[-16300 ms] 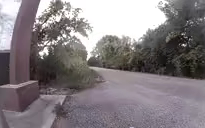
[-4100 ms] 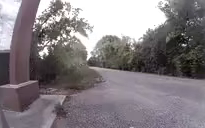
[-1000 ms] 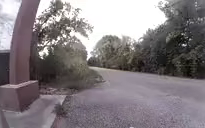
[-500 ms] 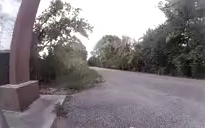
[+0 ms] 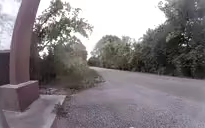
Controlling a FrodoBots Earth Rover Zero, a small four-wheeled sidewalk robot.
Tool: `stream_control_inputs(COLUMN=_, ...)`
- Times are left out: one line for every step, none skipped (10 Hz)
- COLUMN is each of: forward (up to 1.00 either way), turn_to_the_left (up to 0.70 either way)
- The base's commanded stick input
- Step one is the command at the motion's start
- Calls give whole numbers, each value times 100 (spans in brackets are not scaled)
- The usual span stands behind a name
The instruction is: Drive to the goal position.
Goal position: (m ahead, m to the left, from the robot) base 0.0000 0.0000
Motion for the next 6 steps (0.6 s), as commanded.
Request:
stream_control_inputs(forward=5, turn_to_the_left=0)
stream_control_inputs(forward=5, turn_to_the_left=0)
stream_control_inputs(forward=5, turn_to_the_left=0)
stream_control_inputs(forward=5, turn_to_the_left=0)
stream_control_inputs(forward=5, turn_to_the_left=0)
stream_control_inputs(forward=5, turn_to_the_left=0)
